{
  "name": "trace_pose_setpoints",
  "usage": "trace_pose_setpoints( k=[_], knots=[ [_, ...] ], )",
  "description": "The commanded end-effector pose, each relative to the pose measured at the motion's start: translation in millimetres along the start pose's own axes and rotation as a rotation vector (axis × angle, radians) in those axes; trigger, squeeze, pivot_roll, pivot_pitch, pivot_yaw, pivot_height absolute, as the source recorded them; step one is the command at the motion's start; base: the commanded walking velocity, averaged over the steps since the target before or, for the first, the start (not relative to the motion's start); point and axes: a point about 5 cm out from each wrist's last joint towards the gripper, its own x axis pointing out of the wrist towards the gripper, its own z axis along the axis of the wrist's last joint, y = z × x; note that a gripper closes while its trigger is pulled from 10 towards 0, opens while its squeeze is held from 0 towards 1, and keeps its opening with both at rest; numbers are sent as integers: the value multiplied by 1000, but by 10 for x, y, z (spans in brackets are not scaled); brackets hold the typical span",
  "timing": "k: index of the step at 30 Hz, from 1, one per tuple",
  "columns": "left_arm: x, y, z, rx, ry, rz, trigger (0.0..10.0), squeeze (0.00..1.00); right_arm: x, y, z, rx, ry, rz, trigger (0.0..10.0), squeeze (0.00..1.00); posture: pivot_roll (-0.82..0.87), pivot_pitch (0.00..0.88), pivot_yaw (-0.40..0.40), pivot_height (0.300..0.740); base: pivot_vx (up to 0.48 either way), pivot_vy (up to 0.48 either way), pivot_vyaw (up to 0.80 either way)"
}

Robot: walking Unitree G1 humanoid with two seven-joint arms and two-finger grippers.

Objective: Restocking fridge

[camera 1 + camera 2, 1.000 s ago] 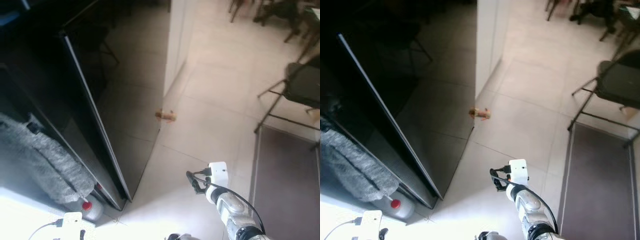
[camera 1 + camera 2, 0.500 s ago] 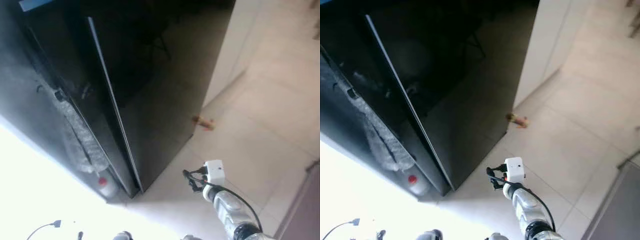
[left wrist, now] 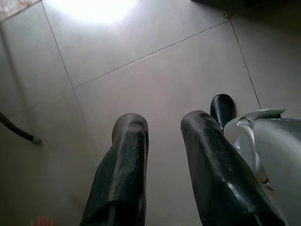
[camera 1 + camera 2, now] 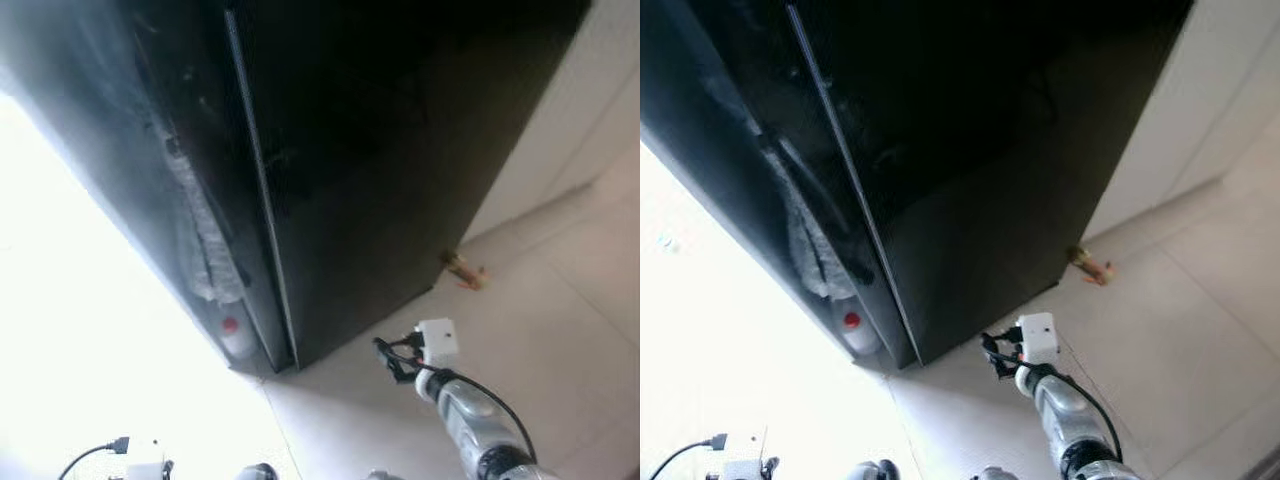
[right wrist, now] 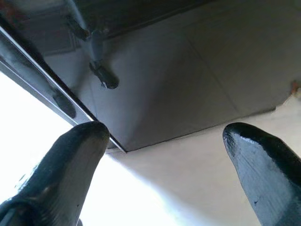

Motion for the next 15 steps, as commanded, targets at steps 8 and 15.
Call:
trace_pose_setpoints(
  k=[8,15],
  knots=[
    [-37,35,-145,9,49,10,10000,0,66,138,83,-14,-35,55,10000,0,-40,192,-37,740,0,0,800],
    [-38,33,-148,7,50,9,10000,0,75,132,115,-54,-37,52,10000,0,-40,191,-38,740,0,0,800]
  ],
)
